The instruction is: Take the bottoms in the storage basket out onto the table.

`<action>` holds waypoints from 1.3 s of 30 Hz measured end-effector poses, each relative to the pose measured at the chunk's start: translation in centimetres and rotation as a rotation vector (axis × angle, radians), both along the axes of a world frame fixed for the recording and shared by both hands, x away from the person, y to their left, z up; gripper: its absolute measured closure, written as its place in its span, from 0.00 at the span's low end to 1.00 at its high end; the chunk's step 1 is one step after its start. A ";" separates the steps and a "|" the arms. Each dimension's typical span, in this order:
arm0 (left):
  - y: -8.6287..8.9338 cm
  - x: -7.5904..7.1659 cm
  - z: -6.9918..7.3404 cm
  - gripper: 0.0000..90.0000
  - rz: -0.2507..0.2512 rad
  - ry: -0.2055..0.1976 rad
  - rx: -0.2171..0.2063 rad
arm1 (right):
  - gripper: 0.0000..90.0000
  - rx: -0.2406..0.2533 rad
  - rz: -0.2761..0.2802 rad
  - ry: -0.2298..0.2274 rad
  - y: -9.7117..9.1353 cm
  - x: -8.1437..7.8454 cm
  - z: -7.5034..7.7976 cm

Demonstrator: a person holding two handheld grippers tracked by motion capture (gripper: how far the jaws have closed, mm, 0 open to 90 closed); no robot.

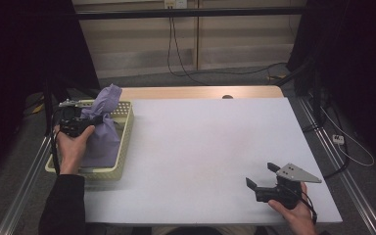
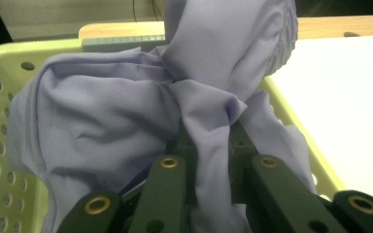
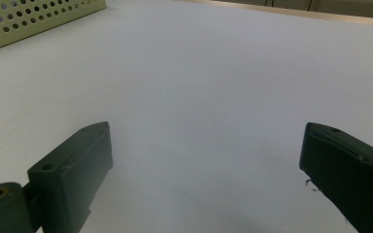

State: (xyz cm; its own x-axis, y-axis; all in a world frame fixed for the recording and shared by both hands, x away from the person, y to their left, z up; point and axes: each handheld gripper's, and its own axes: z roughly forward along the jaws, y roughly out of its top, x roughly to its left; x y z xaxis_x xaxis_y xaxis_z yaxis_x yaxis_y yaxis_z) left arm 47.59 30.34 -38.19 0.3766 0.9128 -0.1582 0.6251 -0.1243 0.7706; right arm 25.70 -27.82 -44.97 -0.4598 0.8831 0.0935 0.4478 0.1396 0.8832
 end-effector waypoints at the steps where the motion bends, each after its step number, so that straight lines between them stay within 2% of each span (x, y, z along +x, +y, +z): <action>1: 0.0 0.0 0.1 0.91 -0.007 -0.007 0.001 | 0.06 0.000 0.000 0.000 0.0 0.0 0.0; 5: 0.0 -0.4 0.7 0.91 -0.009 -0.053 -0.009 | 0.06 -0.001 0.000 0.001 0.0 0.0 0.0; 13: 0.0 -0.8 1.3 0.91 -0.025 -0.110 -0.036 | 0.06 0.000 0.000 0.001 0.0 0.0 0.0; 25: -0.1 -1.3 2.4 0.91 -0.043 -0.172 -0.053 | 0.06 0.001 -0.001 0.002 0.0 0.0 0.0; 30: -0.3 -1.4 2.6 0.91 -0.042 -0.182 -0.053 | 0.06 0.003 -0.002 0.002 0.0 0.0 0.0; 32: -0.4 -1.6 2.9 0.91 -0.040 -0.205 -0.081 | 0.06 0.004 -0.004 0.002 0.0 0.0 0.0; 36: -0.3 -1.9 3.3 0.91 -0.037 -0.222 -0.082 | 0.06 0.002 -0.002 0.001 -0.1 0.0 0.0; 39: -0.2 -2.1 3.5 0.91 -0.034 -0.245 -0.098 | 0.06 0.002 -0.003 0.001 -0.1 0.0 0.0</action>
State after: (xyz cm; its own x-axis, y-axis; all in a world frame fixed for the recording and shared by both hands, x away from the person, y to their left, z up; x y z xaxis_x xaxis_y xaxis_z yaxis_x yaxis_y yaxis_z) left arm 45.54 30.15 -34.64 0.4445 0.8839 -0.1455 0.4148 -0.0591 0.9080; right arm 25.71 -27.90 -44.98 -0.4575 0.8840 0.0960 0.4488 0.1364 0.8832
